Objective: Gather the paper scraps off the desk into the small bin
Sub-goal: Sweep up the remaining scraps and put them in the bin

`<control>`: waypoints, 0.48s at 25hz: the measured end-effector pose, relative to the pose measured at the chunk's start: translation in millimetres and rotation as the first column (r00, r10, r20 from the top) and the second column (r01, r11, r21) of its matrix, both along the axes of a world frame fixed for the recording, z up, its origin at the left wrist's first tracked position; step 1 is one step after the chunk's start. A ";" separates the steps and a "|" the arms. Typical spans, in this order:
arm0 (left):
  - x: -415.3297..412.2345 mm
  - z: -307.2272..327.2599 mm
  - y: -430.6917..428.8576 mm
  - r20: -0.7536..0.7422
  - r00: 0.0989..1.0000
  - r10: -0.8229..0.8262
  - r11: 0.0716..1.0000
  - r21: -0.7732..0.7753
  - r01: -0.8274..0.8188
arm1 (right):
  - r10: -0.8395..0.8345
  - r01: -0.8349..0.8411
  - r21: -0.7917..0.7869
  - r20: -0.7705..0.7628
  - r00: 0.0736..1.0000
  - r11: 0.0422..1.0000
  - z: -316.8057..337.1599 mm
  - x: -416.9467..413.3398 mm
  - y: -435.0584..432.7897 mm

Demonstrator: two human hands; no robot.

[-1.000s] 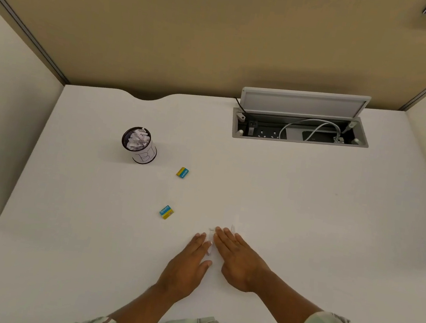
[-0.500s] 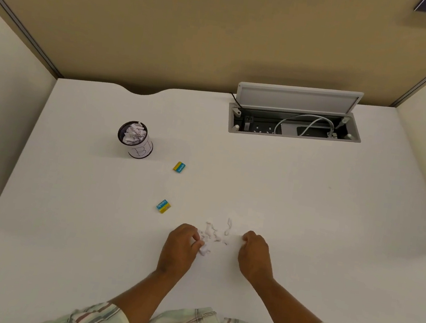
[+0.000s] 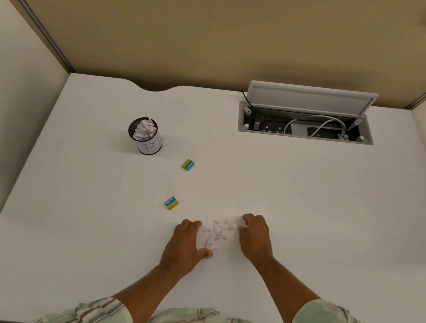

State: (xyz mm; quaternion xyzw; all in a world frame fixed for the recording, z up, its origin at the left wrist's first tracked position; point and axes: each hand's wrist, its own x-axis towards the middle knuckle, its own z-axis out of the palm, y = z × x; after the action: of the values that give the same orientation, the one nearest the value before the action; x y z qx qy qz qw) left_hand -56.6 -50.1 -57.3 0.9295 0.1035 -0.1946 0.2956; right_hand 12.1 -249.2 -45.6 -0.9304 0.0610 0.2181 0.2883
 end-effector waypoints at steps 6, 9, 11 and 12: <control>0.2 -6.5 -18.3 -0.001 0.999 -0.043 0.999 -0.013 0.043 | 0.349 -0.349 0.006 -0.075 0.934 0.937 -0.9 6.6 21.6; 1.2 -11.4 -19.1 0.030 0.997 -0.070 0.998 -0.006 0.070 | 0.455 -0.453 0.046 -0.125 0.882 0.890 -1.5 8.9 25.0; 3.2 -14.5 -19.3 0.028 0.997 -0.070 0.997 -0.016 0.070 | 0.507 -0.508 0.025 -0.123 0.853 0.861 -3.0 9.3 28.7; 3.6 -15.0 -19.2 0.030 0.997 -0.076 0.997 -0.021 0.077 | 0.526 -0.529 0.001 -0.101 0.844 0.849 -4.6 8.5 31.6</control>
State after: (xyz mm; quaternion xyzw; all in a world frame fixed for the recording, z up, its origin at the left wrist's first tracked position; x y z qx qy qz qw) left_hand -53.0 -69.3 -72.2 0.9323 0.0613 -0.1932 0.2996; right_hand 20.6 -217.6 -50.2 -0.9034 -0.1800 0.3330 0.2013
